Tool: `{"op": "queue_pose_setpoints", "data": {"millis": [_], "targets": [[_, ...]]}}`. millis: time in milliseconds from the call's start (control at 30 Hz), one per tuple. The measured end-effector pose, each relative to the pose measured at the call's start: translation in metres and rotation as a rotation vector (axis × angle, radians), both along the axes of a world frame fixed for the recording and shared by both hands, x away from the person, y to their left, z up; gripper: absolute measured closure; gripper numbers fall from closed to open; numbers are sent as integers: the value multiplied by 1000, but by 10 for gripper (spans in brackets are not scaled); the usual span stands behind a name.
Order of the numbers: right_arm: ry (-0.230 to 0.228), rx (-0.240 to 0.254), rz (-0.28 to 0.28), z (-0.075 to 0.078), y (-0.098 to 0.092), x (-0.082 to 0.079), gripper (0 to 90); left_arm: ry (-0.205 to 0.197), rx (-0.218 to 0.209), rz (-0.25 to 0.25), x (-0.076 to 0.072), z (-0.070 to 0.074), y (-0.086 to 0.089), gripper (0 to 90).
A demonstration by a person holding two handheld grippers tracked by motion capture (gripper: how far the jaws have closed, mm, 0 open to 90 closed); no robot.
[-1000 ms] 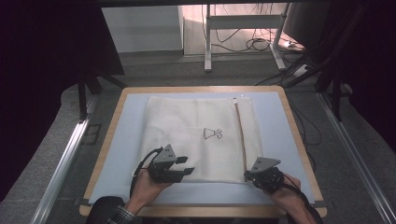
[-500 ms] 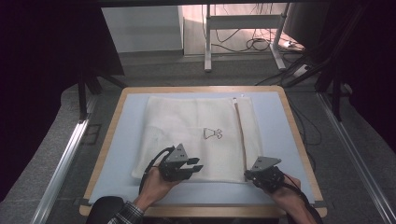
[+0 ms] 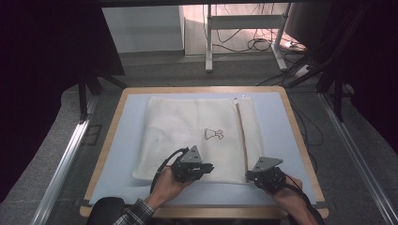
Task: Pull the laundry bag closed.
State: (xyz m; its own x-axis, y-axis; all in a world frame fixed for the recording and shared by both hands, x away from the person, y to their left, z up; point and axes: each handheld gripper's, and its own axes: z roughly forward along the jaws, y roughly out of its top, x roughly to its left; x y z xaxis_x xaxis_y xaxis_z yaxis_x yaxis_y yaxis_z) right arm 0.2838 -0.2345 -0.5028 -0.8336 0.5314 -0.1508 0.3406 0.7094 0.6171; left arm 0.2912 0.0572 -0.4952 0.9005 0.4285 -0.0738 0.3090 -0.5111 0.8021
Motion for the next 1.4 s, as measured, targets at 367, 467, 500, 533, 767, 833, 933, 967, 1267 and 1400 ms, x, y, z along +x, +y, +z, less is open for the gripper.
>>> {"op": "queue_pose_setpoints", "data": {"millis": [367,467,500,533,767,833,933,967,1267,1400], "targets": [[4,4,-5,0,0,0,843,25,3,-48,9,-14,-28,899],[4,8,-10,0,0,0,842,25,6,-50,9,-16,-34,899],[3,8,-10,0,0,0,841,24,7,-57,10,-17,-38,899],[3,8,-10,0,0,0,841,24,7,-57,10,-17,-38,898],[-8,8,-24,0,-1,0,815,19,6,-81,12,-20,-53,898],[-9,6,-28,0,-1,0,811,26,6,-92,14,-23,-59,898],[-11,1,-26,0,-1,-1,819,28,14,-108,15,-25,-67,898],[-10,1,-24,0,-1,-1,823,27,18,-113,15,-26,-69,898],[-11,-4,-20,0,-1,-2,841,20,43,-152,15,-31,-88,898],[-14,-6,-17,0,-1,-2,840,13,60,-159,15,-34,-92,898]]}}
